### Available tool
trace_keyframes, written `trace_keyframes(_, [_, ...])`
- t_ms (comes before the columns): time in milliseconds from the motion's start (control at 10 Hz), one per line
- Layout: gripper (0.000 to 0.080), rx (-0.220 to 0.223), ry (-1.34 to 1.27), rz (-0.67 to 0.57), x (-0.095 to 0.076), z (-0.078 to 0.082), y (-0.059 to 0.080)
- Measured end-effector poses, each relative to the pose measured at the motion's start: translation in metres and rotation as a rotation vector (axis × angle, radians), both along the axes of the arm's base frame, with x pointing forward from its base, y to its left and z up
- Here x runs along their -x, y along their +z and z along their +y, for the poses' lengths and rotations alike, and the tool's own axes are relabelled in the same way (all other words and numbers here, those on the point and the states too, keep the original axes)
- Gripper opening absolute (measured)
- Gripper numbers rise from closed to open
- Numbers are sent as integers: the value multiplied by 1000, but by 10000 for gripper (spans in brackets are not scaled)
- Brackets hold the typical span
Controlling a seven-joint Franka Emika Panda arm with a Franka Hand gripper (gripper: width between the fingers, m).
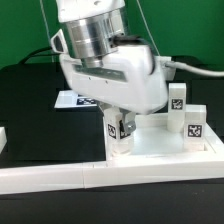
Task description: Assemble square table
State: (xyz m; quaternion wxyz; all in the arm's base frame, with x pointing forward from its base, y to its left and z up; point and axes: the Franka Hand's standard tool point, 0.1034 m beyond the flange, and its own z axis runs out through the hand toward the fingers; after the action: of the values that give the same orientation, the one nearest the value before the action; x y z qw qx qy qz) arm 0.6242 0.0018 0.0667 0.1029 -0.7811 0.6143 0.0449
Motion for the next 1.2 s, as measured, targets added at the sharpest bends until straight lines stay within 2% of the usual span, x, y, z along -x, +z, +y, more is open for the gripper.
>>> trace_keyframes(200, [287,-58,-343,54,-3,0,-1])
trace_keyframes(400, [287,-59,-371,63,-3,0,-1])
trace_keyframes(500, [287,-46,-264,40,-3,0,-2])
trace_keyframes(600, [478,-25,-61,-2,-2,1,-1])
trace_keyframes(700, [478,-12,166,-41,0,-1,-2])
trace_keyframes(800, [614,-15,283,-50,2,-1,-2])
trace_keyframes(900, [642,-13,286,-52,2,-1,-3])
trace_keyframes(1100, [648,16,500,-85,3,-2,-3])
trace_keyframes(1200, [648,94,717,-77,4,-2,-3])
